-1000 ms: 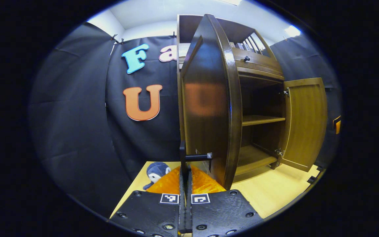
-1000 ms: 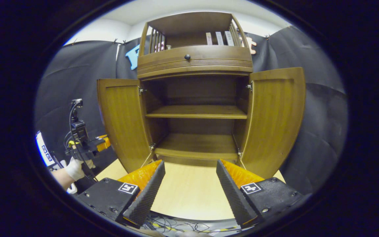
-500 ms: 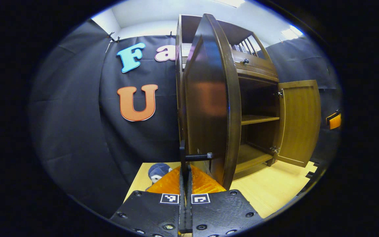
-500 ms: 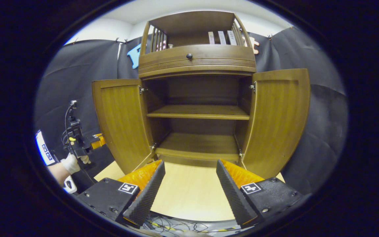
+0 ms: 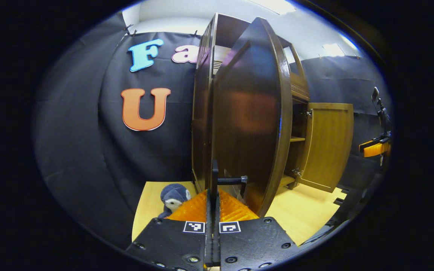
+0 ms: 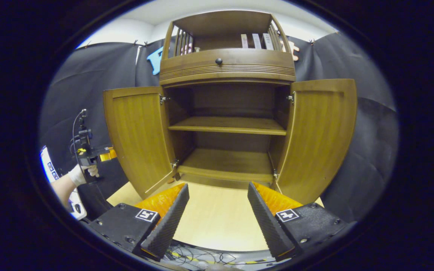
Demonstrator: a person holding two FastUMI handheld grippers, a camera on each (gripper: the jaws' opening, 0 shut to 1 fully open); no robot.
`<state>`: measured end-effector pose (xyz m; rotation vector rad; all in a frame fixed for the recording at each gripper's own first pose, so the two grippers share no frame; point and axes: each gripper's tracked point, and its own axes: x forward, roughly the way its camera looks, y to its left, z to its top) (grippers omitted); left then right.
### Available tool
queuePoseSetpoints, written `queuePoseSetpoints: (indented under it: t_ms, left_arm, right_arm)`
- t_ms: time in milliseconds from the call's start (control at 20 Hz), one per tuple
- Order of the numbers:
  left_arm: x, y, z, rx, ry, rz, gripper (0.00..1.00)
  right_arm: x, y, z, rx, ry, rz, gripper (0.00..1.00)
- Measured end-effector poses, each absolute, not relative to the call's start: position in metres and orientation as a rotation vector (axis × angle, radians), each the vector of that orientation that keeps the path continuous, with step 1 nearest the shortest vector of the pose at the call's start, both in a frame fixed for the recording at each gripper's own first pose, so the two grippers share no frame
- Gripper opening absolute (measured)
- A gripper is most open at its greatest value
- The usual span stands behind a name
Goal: Open the right door of the double-door shoe cabinet with the right hand, and open the left door with the left hand.
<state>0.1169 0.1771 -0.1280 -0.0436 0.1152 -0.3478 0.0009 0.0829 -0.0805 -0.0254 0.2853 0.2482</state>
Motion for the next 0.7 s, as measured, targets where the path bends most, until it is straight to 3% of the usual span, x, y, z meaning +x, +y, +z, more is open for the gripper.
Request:
queuePoseSetpoints:
  t_ms: [50, 100, 150, 450, 550, 600, 650, 700]
  left_arm:
    - [0.115, 0.180, -0.127, -0.036, 0.114, -0.340, 0.01]
    - [0.110, 0.184, -0.126, -0.030, 0.109, -0.329, 0.11]
    - [0.113, 0.186, -0.127, -0.030, 0.107, -0.315, 0.13]
    - [0.084, 0.222, -0.138, -0.059, 0.145, -0.154, 1.00]
    - [0.066, 0.239, -0.135, -0.047, 0.148, -0.021, 1.00]
    - [0.055, 0.243, -0.134, -0.047, 0.165, 0.038, 0.89]
    - [0.044, 0.244, -0.133, -0.047, 0.177, 0.090, 0.84]
    - [0.033, 0.240, -0.128, -0.044, 0.176, 0.134, 0.95]
  right_arm:
    - [0.002, 0.085, -0.080, -0.026, 0.287, 0.256, 0.99]
    - [0.003, 0.085, -0.080, -0.025, 0.287, 0.262, 1.00]
    - [0.004, 0.085, -0.079, -0.025, 0.287, 0.269, 0.99]
    - [0.019, 0.080, -0.075, -0.002, 0.283, 0.325, 0.99]
    - [0.024, 0.076, -0.071, 0.000, 0.273, 0.337, 1.00]
    - [0.028, 0.070, -0.068, -0.001, 0.266, 0.338, 1.00]
    - [0.031, 0.064, -0.065, -0.001, 0.256, 0.339, 0.99]
    - [0.032, 0.058, -0.063, -0.001, 0.247, 0.341, 0.99]
